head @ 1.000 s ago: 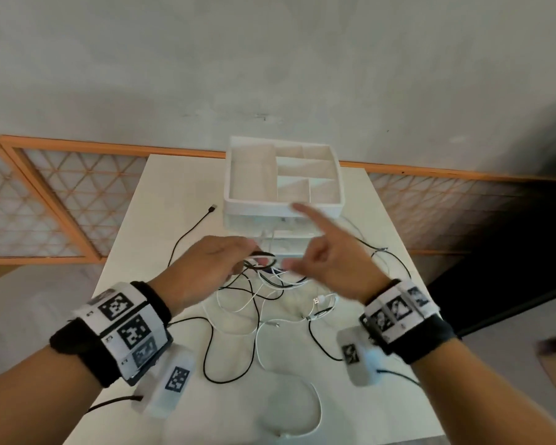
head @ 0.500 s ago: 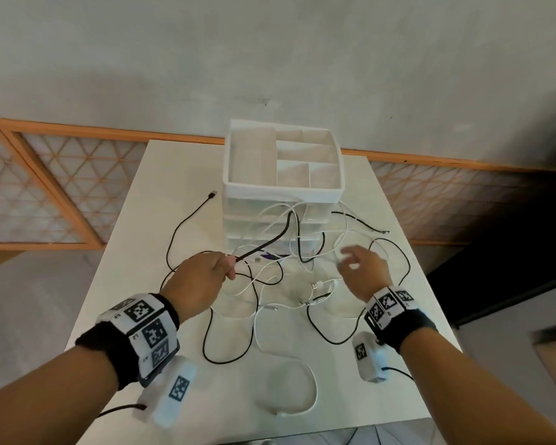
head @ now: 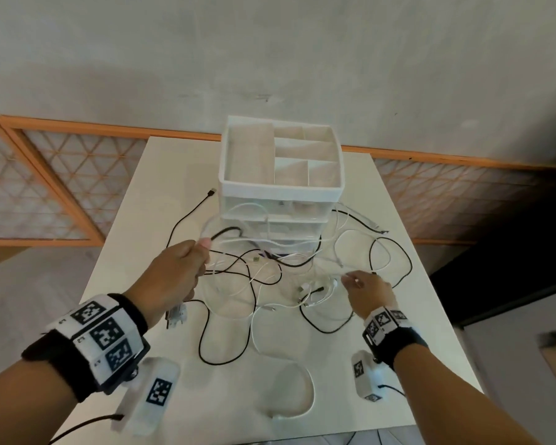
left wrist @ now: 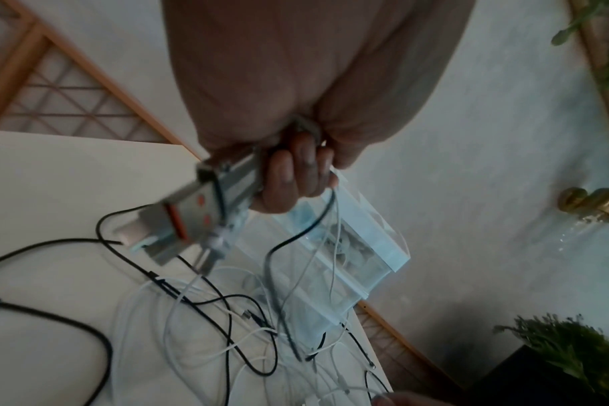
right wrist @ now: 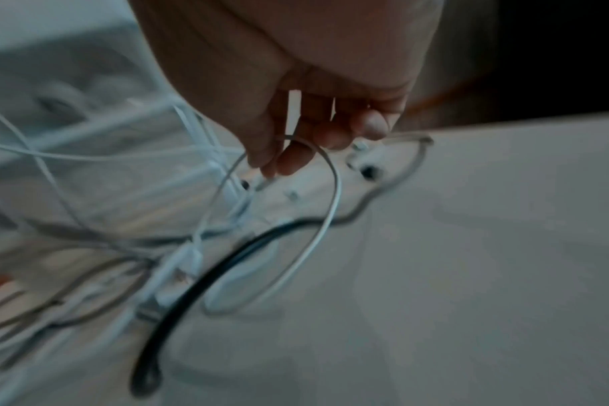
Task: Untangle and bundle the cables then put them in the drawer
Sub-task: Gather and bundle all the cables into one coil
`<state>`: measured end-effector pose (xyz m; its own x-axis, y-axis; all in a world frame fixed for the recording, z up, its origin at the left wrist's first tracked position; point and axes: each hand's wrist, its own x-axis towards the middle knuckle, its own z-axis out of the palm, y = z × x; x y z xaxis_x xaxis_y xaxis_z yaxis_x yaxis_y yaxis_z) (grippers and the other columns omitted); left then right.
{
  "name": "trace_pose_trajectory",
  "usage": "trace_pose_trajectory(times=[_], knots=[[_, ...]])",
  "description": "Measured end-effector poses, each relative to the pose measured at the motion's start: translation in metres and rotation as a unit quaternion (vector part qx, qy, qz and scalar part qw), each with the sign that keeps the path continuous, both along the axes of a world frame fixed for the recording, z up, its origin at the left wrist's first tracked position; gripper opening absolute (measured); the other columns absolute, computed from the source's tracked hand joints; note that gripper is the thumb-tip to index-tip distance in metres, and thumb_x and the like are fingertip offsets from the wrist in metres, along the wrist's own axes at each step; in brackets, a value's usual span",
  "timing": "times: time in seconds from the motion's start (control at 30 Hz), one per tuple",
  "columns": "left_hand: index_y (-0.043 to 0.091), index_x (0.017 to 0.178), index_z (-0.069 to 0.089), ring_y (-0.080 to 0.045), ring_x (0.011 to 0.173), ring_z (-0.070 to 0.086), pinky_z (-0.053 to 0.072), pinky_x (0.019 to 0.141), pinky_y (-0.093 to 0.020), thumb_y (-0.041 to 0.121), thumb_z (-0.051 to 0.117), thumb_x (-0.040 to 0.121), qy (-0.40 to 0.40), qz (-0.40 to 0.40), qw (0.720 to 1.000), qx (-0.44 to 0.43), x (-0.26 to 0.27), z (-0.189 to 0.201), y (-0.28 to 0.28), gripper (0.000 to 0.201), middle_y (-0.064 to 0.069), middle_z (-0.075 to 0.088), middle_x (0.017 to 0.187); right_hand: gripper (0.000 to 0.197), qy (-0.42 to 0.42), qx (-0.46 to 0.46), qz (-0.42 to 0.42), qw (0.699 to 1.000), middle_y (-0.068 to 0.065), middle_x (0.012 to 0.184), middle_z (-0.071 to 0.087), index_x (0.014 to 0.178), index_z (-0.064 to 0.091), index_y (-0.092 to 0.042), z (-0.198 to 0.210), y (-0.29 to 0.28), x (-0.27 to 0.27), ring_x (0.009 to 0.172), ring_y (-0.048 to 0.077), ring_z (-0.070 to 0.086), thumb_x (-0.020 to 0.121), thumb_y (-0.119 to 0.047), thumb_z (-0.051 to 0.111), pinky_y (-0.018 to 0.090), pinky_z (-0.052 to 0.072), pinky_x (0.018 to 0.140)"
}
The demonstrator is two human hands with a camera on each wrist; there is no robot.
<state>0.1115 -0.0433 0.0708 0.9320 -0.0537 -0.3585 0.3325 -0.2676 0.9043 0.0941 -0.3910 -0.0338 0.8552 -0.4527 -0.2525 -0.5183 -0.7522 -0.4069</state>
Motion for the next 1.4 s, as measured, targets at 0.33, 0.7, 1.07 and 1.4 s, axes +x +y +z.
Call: trace_pose_trajectory(times=[0.33,0.7,1.07,1.4], knots=[[0.003,0.087,0.058,-0.032,0.083,0.072,0.056,0.083,-0.042,0.013,0.043,0.105,0.014,-0.019,0.984,-0.177,0.008,0.025,-0.009,0.026,-0.023,0.071,0.093,0.007,-0.08,0.212,0.292,0.929,-0.02,0.073,0.074,0.088,0.083,-0.024,0.16,0.095,0.006,0.068,-0.004,0.066,0.086,-0.026,0.077,0.01,0.046,0.067],[0.013,0.081,0.056,-0.013,0.051,0.032,0.03,0.052,-0.024,0.031,0.048,0.102,-0.011,-0.155,0.971,-0.183,-0.005,0.044,-0.012,0.029,0.002,0.039,0.059,0.01,-0.147,0.221,0.315,0.911,-0.007,0.061,0.068,0.078,0.079,-0.017,0.18,0.146,0.01,0.054,0.008,0.057,0.082,-0.026,0.079,0.017,0.044,0.058],[0.019,0.08,0.056,-0.01,0.047,0.035,0.035,0.046,-0.026,0.038,0.061,0.095,-0.168,-0.156,0.965,0.124,0.007,0.059,0.03,0.024,0.007,0.039,0.06,0.022,-0.063,0.023,0.145,0.987,0.002,0.095,0.077,0.091,0.078,-0.025,0.139,0.063,0.029,0.083,0.013,0.072,0.097,-0.034,0.059,0.028,0.052,0.08],[0.019,0.071,0.067,-0.011,0.061,0.042,0.03,0.059,-0.031,0.049,0.044,0.101,-0.109,-0.036,0.992,-0.055,0.02,0.037,0.029,0.047,0.007,0.049,0.065,0.057,-0.19,0.194,-0.053,0.961,0.005,0.075,0.076,0.102,0.069,-0.014,0.158,0.056,0.044,0.058,0.018,0.069,0.088,-0.067,0.055,0.031,0.052,0.054]])
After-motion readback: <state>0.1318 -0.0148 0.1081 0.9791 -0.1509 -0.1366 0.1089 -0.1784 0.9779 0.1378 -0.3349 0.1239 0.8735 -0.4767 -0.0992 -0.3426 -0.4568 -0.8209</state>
